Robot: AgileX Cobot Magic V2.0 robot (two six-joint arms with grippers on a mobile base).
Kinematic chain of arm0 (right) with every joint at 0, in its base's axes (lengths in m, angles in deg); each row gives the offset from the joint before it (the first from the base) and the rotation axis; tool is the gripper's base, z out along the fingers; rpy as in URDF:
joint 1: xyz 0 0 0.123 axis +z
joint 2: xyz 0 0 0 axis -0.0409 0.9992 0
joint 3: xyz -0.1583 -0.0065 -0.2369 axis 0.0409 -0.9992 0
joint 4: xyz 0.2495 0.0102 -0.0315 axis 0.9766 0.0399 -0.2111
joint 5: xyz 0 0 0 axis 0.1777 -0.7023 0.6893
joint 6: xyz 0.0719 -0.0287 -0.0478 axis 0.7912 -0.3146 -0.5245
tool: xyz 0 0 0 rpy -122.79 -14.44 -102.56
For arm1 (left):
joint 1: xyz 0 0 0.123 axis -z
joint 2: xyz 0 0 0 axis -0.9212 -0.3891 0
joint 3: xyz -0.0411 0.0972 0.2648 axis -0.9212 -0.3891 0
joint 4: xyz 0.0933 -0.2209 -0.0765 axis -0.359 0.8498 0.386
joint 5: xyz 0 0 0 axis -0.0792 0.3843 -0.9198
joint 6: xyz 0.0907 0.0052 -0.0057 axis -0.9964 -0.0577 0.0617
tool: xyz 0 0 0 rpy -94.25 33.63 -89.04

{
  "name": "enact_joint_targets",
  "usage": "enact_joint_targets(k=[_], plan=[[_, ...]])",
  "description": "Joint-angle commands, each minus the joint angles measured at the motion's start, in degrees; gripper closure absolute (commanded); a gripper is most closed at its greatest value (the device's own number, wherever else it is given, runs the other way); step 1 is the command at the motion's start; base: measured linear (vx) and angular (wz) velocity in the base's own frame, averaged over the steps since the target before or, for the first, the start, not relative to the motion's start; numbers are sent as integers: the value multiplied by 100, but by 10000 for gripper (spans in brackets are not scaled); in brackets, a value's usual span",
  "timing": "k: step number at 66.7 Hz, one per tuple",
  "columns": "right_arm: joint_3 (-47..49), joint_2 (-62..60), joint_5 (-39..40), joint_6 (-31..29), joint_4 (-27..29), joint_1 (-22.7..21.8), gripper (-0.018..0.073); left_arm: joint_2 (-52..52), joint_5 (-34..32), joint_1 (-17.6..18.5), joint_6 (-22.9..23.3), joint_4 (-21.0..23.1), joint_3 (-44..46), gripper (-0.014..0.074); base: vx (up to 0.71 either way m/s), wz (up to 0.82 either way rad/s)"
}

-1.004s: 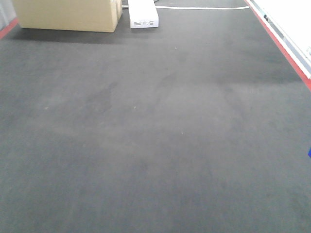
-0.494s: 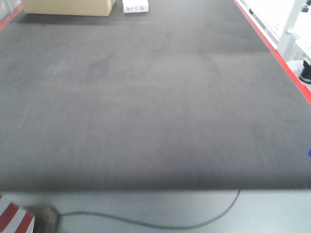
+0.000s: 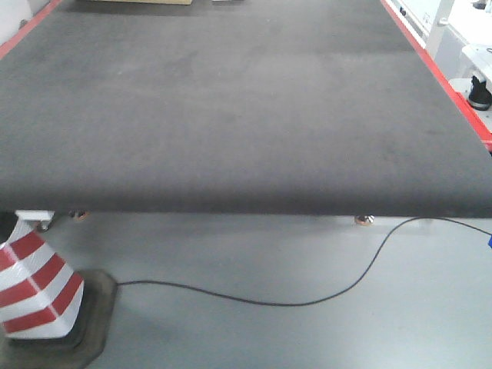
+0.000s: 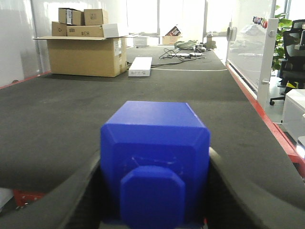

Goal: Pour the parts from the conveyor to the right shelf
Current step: 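Drive away from the conveyor holding the block in the right gripper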

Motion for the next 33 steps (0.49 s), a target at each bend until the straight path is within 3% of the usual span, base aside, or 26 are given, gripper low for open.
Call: enact_joint_targets(k=[1,24,33], plan=[[159,69,485,-58,-35,-15,564,61,-452,21,39,55,-154,603,-35,6],[159,69,485,-58,-35,-15,564,61,-452,21,39,55,-154,603,-31,3],[159,69,485,-58,-35,-15,564,61,-452,21,39,55,-154,603,-24,-25]])
